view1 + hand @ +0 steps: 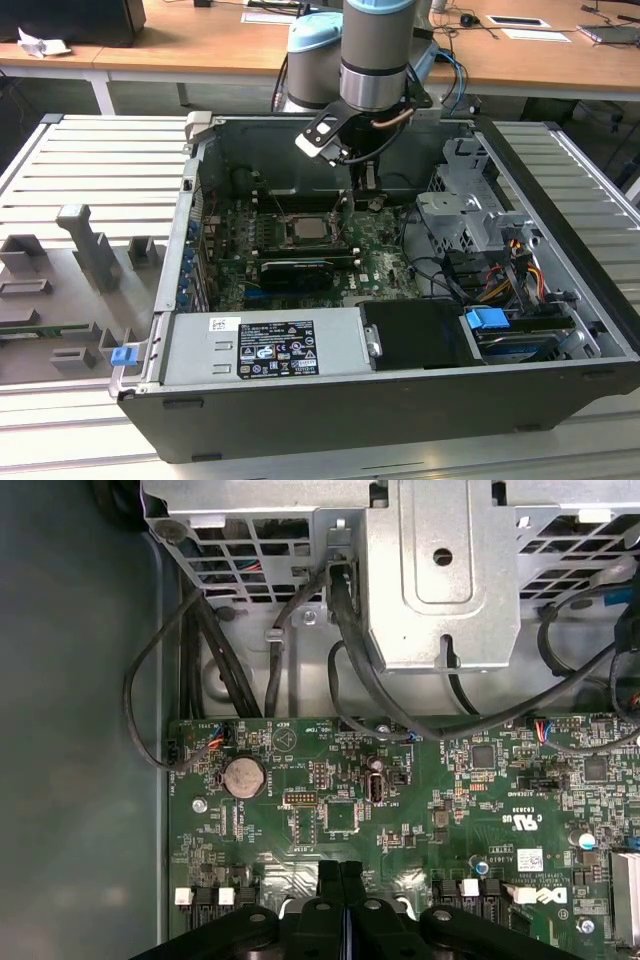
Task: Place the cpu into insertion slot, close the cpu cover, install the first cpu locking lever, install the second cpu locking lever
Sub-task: 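Close the cpu cover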
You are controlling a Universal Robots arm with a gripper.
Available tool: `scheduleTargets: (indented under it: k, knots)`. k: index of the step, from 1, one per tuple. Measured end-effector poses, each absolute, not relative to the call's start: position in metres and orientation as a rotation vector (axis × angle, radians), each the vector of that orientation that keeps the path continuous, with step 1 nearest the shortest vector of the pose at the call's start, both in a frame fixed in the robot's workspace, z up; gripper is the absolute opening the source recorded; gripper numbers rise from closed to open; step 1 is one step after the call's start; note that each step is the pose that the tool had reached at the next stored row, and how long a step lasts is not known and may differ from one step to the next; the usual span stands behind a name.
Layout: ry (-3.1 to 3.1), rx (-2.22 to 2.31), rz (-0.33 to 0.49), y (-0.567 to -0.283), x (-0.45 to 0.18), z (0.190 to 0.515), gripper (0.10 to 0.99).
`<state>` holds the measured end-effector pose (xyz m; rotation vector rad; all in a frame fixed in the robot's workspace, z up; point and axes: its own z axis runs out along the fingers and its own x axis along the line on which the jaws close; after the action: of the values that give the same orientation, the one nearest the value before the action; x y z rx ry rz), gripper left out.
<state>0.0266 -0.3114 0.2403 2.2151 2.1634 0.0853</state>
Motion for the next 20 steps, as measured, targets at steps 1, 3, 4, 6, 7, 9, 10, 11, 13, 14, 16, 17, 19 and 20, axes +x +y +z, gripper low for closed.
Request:
scheduleTargets:
  k: [1, 3, 4, 6, 7, 9, 10, 11, 13, 14, 16, 17, 19, 20]
  knots:
    - [2.164, 2.215, 0.085, -0.311, 0.026, 0.240, 0.106]
    - [2.163, 2.215, 0.086, -0.311, 0.025, 0.240, 0.106]
    - [2.163, 2.215, 0.086, -0.311, 0.025, 0.240, 0.106]
    - [2.162, 2.213, 0.088, -0.311, 0.020, 0.239, 0.106]
    - [2.162, 2.213, 0.089, -0.311, 0.019, 0.239, 0.106]
    - [2.162, 2.213, 0.089, -0.311, 0.018, 0.239, 0.106]
    - [2.162, 2.213, 0.089, -0.311, 0.017, 0.239, 0.106]
    - [2.162, 2.213, 0.089, -0.311, 0.017, 0.239, 0.106]
    - [2.162, 2.213, 0.088, -0.311, 0.016, 0.239, 0.106]
    - [2.162, 2.213, 0.088, -0.311, 0.015, 0.239, 0.106]
    - [2.162, 2.214, 0.088, -0.311, 0.014, 0.239, 0.106]
    - [2.162, 2.213, 0.089, -0.311, 0.013, 0.239, 0.106]
    - [2.162, 2.214, 0.089, -0.311, 0.011, 0.239, 0.106]
    - [2.162, 2.213, 0.089, -0.311, 0.011, 0.239, 0.106]
